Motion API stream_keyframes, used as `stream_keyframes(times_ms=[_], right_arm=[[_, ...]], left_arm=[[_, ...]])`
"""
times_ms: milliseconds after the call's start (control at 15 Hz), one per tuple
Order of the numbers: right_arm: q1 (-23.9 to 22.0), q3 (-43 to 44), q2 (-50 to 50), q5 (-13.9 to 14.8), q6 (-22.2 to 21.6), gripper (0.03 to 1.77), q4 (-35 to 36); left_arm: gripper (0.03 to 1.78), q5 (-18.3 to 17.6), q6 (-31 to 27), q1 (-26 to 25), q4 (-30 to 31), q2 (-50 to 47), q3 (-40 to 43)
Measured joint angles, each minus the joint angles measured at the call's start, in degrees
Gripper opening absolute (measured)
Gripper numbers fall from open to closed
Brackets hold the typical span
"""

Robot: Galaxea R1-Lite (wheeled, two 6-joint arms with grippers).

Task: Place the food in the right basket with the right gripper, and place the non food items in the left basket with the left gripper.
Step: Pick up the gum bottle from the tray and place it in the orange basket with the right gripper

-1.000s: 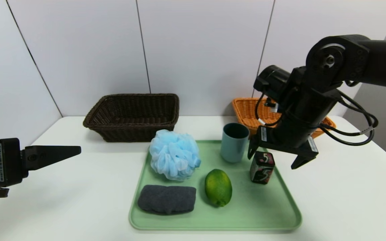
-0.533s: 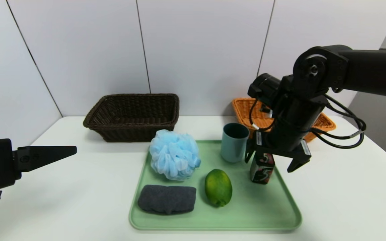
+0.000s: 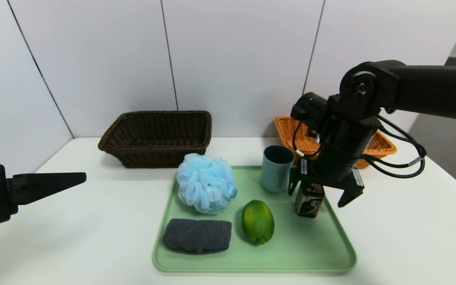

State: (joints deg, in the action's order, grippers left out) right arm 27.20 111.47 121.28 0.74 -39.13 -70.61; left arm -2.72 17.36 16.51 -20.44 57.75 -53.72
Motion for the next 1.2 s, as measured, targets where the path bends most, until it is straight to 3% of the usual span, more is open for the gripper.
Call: stream_keyframes(times_ms=[400,600,867,1200], right_arm=[[-0.2,-0.1,0.3,-1.2,0.0,1.70,0.0],[-0.5,-0.1,0.6,-1.2,0.1,1.19,0.0],[-1.3,-0.2,0.9,-1.1,0.2,0.75,-0.1],[-1.7,-1.1,-0.4,-1.3,0.2,0.74,-0.3]], left_arm=[[1.69,0.0,0.0,-0.1,0.0,-0.8,0.0],[1.69,0.1,0.0,-0.1,-0.1,-1.0,0.0],[1.69,0.1,0.0,-0.1,0.0,-1.0,0.0],[1.69,0.1,0.0,-0.1,0.0,-1.0,0.0]])
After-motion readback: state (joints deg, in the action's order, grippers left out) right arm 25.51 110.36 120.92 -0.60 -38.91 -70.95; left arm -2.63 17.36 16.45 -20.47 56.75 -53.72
